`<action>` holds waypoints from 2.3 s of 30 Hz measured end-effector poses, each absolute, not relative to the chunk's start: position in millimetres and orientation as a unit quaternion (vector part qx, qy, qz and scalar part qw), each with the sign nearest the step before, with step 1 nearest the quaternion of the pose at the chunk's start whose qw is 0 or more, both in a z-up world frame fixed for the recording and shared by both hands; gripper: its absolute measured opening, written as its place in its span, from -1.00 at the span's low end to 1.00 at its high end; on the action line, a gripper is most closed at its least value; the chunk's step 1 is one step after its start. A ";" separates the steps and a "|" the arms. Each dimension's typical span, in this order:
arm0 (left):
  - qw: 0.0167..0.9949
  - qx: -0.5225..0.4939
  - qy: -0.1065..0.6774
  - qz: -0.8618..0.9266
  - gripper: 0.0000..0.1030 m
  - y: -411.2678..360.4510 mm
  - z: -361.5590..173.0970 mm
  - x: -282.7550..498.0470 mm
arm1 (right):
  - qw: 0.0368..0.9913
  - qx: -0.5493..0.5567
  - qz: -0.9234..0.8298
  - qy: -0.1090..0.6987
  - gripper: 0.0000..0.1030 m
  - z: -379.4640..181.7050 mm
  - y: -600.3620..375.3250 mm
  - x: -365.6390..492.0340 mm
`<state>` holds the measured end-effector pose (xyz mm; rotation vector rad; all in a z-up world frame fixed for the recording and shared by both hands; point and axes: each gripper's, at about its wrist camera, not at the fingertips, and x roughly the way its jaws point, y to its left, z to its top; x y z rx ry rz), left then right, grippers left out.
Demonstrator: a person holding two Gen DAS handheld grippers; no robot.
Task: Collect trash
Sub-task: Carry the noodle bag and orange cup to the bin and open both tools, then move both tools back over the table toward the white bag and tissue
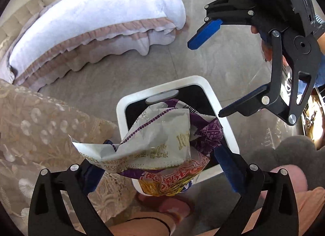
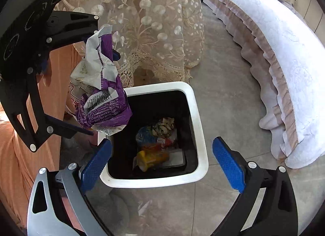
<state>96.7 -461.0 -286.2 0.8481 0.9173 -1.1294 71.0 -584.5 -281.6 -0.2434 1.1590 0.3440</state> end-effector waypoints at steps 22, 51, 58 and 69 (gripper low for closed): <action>0.723 0.339 0.346 -0.493 0.90 -423.9 -219.4 87.0 | 0.834 -0.151 0.176 0.500 0.92 -238.4 -548.7 69.7; 0.906 0.164 0.283 -0.269 0.90 -208.0 -121.1 159.5 | 0.887 -0.153 0.286 0.328 0.92 -107.3 -359.8 178.7; 0.938 0.102 0.278 -0.183 0.90 -145.2 -112.5 192.3 | 0.888 -0.151 0.295 0.319 0.91 -101.2 -314.0 209.2; 0.954 0.025 0.285 -0.086 0.90 -60.1 -115.9 241.5 | 0.877 -0.160 0.312 0.329 0.91 -112.6 -241.7 263.7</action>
